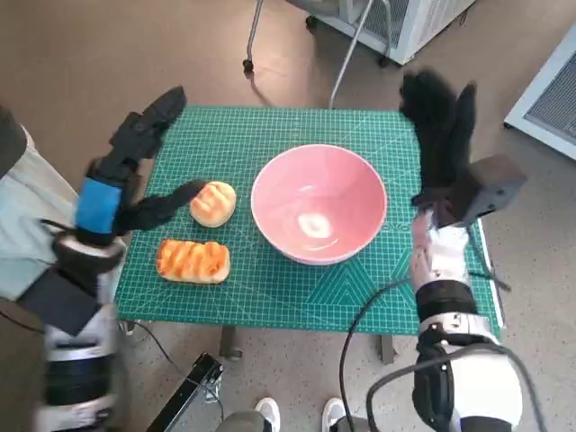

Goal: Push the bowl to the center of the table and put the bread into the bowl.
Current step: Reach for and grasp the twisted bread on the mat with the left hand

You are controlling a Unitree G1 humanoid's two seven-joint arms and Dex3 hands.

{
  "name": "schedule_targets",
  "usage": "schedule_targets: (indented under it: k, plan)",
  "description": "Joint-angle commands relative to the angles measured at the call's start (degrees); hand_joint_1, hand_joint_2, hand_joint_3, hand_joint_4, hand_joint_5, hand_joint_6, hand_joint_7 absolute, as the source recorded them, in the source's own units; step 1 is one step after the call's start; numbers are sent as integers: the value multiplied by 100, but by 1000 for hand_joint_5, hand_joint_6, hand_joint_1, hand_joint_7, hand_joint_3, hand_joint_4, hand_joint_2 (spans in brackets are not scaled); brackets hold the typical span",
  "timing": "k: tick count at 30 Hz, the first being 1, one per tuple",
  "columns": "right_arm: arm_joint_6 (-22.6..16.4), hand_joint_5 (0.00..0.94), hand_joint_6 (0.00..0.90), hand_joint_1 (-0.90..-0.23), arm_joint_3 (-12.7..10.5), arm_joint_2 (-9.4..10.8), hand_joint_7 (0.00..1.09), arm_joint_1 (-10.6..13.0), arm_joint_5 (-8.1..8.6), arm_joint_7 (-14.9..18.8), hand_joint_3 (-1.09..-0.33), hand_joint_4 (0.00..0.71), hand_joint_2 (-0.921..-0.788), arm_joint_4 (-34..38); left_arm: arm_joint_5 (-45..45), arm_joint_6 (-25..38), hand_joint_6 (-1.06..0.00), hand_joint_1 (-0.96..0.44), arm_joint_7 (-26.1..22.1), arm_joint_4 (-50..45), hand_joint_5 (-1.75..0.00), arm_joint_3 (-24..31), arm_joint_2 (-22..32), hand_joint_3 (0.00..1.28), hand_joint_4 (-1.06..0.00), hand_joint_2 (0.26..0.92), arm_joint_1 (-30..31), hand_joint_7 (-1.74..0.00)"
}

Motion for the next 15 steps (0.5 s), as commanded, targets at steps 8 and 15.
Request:
schedule_targets:
  k: [8,15]
  plan:
    - [-727,14,25,-684,460,71,800,236,469,1404,-754,275,-921,-1485,233,1115,-280,-411,-1058,-1050,-1,219,1590,46,-217,893,415,-50]
    - [-677,13,1,-674,697,86,831,407,492,1516,-776,277,-921,-2052,326,1793,-296,-335,-1586,-1475,0,104,2167,6,-190,841,533,-40]
